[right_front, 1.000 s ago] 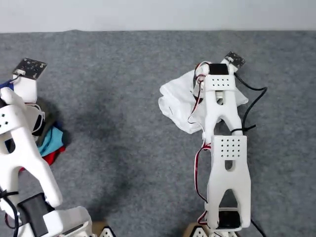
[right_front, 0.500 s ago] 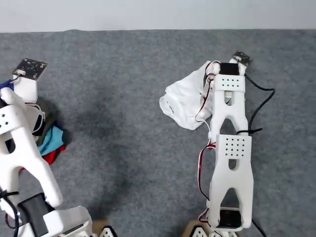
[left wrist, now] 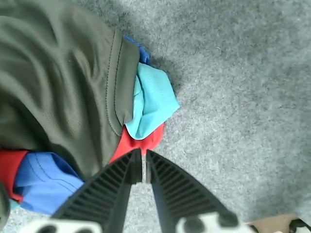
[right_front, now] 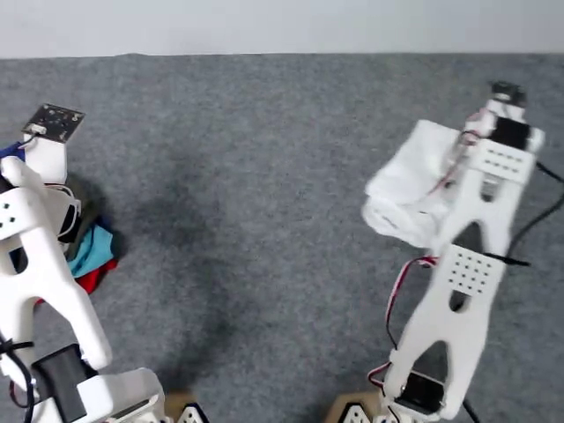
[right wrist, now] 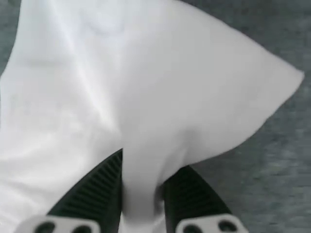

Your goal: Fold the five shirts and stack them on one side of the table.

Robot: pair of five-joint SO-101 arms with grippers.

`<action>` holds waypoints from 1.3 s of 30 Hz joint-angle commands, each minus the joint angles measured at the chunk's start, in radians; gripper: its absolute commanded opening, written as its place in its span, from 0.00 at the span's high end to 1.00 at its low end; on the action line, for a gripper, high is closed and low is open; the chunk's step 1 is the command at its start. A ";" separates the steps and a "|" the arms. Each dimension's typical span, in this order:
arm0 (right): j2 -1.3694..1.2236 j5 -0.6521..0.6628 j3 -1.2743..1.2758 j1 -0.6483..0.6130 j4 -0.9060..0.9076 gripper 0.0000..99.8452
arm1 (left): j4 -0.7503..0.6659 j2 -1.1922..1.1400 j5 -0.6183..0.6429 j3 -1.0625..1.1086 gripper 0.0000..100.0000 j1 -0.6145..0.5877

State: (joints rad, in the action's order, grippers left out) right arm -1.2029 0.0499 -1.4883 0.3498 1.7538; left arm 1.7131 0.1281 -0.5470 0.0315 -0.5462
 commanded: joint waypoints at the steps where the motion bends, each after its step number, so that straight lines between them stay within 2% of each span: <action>1: 0.074 0.106 -0.054 0.105 0.045 0.99 | 0.000 0.011 -0.008 -0.013 0.98 0.005; 10: 0.065 0.305 -0.032 0.297 0.044 0.99 | -0.002 0.011 -0.008 -0.013 0.98 0.006; 17: 0.074 0.462 0.046 0.355 0.045 0.96 | 0.003 0.011 -0.006 -0.013 0.98 0.006; 19: 0.087 0.454 0.035 0.364 0.045 0.88 | 0.005 0.011 -0.006 -0.013 0.98 0.006; 22: 0.150 0.368 0.031 0.380 0.045 0.78 | 0.018 0.011 -0.006 -0.013 0.98 0.006; 27: 0.288 0.351 0.064 0.375 0.045 0.76 | 0.025 0.011 -0.006 -0.013 0.98 0.005; 31: 0.389 0.348 0.180 0.340 0.045 0.78 | 0.028 0.011 -0.006 -0.013 0.98 0.003; 33: 0.421 0.348 0.276 0.300 0.044 0.84 | 0.037 0.011 -0.006 -0.013 0.98 0.003; 36: 0.424 0.348 0.399 0.242 0.041 0.99 | 0.037 0.011 -0.006 -0.013 0.98 0.000; 39: 0.394 0.347 0.486 0.206 0.041 0.98 | 0.037 0.012 -0.006 -0.013 0.98 0.000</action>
State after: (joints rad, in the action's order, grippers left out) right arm -0.8485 0.4058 -1.0510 0.5984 1.7553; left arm 1.7254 0.1281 -0.5470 0.0315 -0.5462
